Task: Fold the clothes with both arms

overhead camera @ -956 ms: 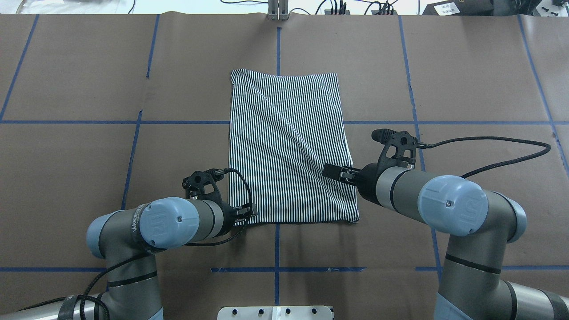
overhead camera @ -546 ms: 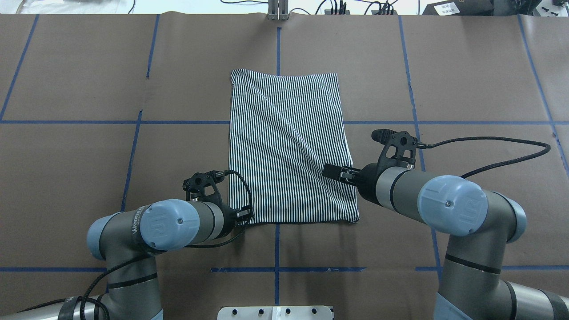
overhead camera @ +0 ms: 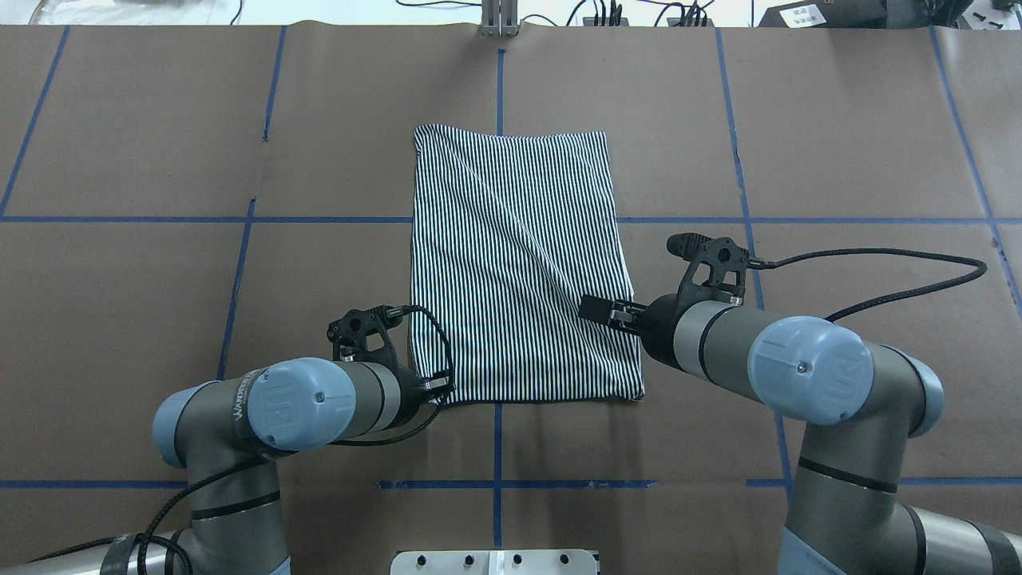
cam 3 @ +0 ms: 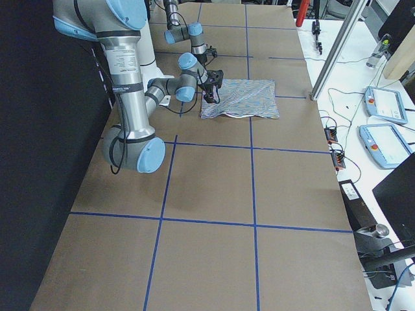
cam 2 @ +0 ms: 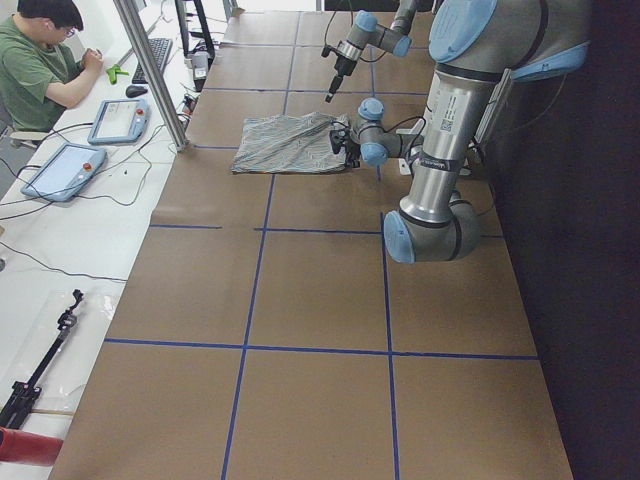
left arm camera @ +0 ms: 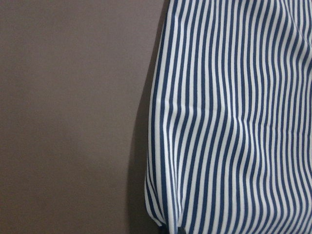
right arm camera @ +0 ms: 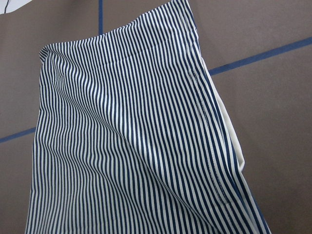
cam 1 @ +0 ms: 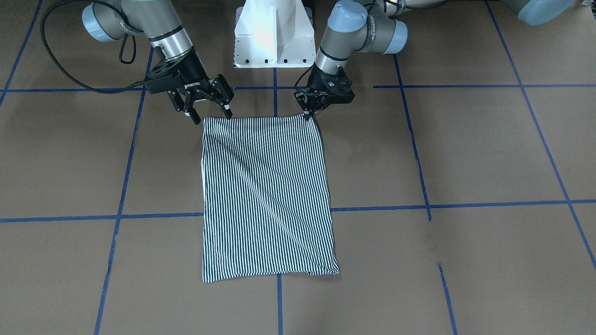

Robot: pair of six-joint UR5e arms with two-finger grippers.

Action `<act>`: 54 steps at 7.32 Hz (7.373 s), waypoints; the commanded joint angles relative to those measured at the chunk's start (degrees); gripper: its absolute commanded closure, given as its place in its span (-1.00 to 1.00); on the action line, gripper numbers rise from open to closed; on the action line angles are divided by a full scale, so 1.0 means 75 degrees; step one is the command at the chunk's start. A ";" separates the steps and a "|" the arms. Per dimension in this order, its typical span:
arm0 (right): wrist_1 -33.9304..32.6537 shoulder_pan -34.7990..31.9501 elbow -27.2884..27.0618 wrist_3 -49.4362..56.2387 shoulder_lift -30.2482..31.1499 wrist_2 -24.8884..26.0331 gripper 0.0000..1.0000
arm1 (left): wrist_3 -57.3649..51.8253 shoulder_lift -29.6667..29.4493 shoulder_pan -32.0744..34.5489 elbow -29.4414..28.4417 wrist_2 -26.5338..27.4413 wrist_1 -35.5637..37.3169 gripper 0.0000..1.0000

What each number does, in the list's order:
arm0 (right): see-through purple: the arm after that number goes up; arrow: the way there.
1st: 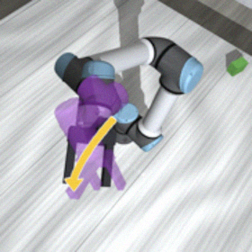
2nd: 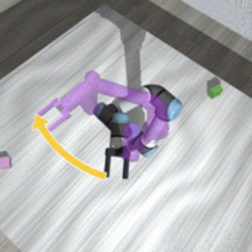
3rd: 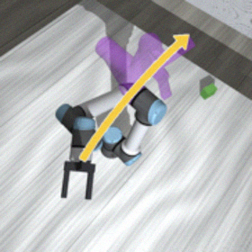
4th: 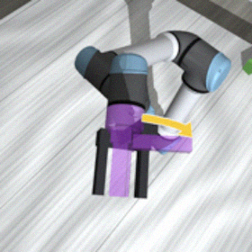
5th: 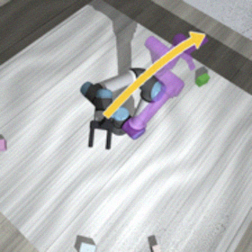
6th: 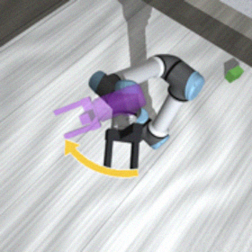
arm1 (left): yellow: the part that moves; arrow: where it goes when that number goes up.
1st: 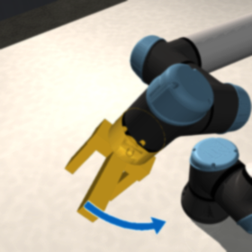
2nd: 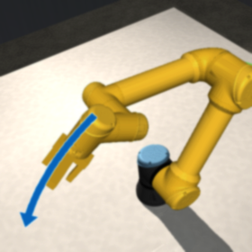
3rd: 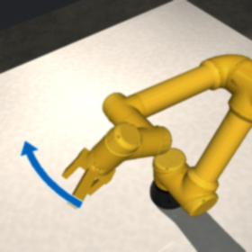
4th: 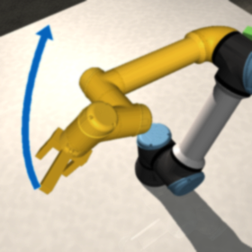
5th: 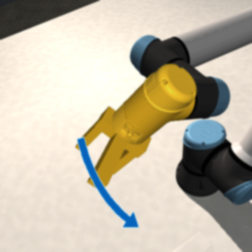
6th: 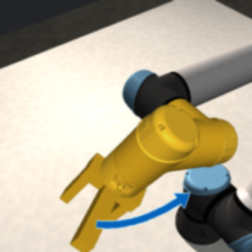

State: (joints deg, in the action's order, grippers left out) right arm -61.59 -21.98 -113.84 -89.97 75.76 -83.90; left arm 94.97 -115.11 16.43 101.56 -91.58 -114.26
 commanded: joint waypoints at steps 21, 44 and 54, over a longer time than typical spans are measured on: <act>-0.3870 0.0715 0.1514 -0.2418 -0.1839 0.0172 -0.35 | -0.0018 -0.0015 0.0001 0.0170 0.0000 -0.0023 1.00; -0.3229 -0.0701 0.4252 -0.0933 -0.4733 -0.0227 1.00 | -0.2243 -0.0587 0.2261 0.1032 -0.0808 0.2874 1.00; -0.3260 -0.0914 0.4725 -0.0041 -0.5189 -0.0321 -1.00 | -0.5523 -0.0789 0.3522 -0.0874 -0.1528 0.1078 -1.00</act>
State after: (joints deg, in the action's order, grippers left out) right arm -85.85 -28.90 -78.43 -91.99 38.02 -86.10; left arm 63.55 -121.43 39.26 94.70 -99.15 -105.78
